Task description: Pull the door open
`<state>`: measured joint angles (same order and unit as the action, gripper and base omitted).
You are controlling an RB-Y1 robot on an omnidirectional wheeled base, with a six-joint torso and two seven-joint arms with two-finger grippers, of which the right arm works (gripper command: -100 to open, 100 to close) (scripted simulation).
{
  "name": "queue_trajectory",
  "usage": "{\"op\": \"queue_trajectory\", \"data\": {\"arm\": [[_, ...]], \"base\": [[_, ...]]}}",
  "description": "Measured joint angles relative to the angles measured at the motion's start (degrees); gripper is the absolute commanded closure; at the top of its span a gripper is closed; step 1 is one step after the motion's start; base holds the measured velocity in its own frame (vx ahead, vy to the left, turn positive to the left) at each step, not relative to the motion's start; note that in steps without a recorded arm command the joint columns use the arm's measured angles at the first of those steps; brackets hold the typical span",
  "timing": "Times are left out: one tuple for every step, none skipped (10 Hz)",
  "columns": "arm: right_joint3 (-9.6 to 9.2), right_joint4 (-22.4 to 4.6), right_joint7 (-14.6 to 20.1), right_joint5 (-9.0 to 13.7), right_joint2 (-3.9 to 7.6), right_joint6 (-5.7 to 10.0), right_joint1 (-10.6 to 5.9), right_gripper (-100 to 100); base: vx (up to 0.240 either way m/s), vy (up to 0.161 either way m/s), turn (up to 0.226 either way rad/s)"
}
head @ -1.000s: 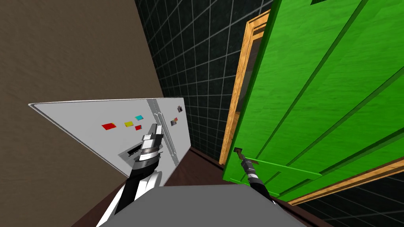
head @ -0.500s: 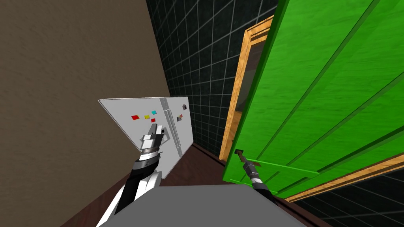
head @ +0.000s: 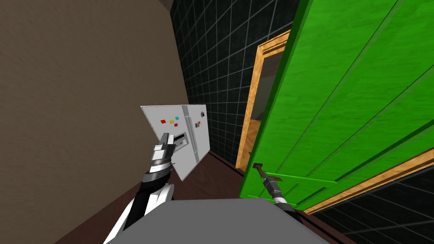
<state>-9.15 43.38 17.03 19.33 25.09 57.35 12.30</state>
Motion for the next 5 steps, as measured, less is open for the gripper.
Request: {"op": "queue_trajectory", "data": {"arm": [[-0.44,-0.6,0.5,0.0,0.35,1.10,0.04,100],[-1.07,-1.2,1.0,-0.1,0.74,2.49,0.38,100],[-1.70,-1.1,1.5,-0.1,1.30,3.36,1.19,100],[-2.23,0.1,1.9,0.0,2.00,3.92,2.69,100],[-2.70,-0.3,2.2,0.0,2.27,4.77,3.07,100]], "base": [[-0.241,-0.079,0.183],[-0.237,-0.077,0.192],[-0.244,-0.055,0.200],[-0.199,-0.029,0.122],[-0.186,-0.032,0.108]]}}
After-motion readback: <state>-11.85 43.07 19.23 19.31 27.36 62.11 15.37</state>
